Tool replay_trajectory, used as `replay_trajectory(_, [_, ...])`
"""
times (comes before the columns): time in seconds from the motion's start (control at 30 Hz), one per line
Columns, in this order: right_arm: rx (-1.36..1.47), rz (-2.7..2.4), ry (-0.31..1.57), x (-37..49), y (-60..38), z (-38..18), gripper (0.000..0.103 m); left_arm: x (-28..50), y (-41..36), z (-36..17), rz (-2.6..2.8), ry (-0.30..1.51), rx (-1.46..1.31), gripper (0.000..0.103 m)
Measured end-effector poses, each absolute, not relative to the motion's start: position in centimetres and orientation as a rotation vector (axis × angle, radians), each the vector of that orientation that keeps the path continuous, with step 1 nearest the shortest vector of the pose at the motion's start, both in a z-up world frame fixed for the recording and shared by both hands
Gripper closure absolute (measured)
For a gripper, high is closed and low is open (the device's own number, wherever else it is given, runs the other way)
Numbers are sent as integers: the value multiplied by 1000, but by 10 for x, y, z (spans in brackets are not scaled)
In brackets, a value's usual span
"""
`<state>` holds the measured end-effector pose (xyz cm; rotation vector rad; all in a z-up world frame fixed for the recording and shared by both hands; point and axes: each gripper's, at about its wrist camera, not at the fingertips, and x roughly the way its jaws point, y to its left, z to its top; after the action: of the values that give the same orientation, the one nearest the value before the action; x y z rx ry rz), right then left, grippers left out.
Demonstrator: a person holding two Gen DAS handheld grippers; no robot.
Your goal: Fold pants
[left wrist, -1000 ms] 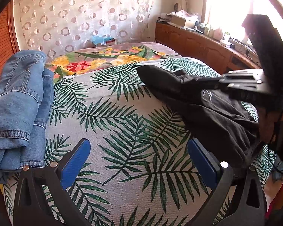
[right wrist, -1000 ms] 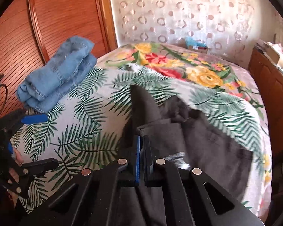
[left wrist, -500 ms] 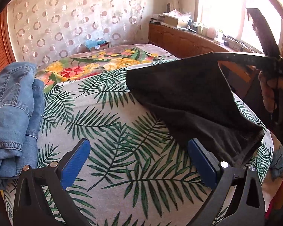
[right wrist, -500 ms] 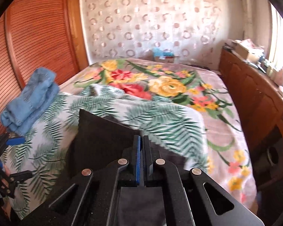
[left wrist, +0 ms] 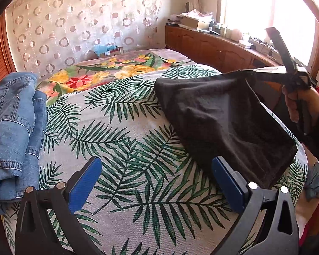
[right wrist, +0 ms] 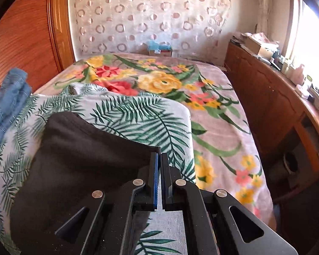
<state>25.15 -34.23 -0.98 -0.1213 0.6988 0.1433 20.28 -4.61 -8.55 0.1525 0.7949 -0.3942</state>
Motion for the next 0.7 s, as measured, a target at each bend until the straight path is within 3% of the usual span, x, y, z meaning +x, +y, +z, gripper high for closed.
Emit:
replay_trajectory(0.23, [-108,138,727,254,-341,-4,100,200,-51,-86,-406,796,153,0])
replay_trajectory(0.43, [-63,221,678,207,-342,7,99,188,-59,-83,-435,789,159,0])
replay_trajectory(0.7, [-38,296,665,121,-342,-4,84,166,-74,-86,-482,795,166,0])
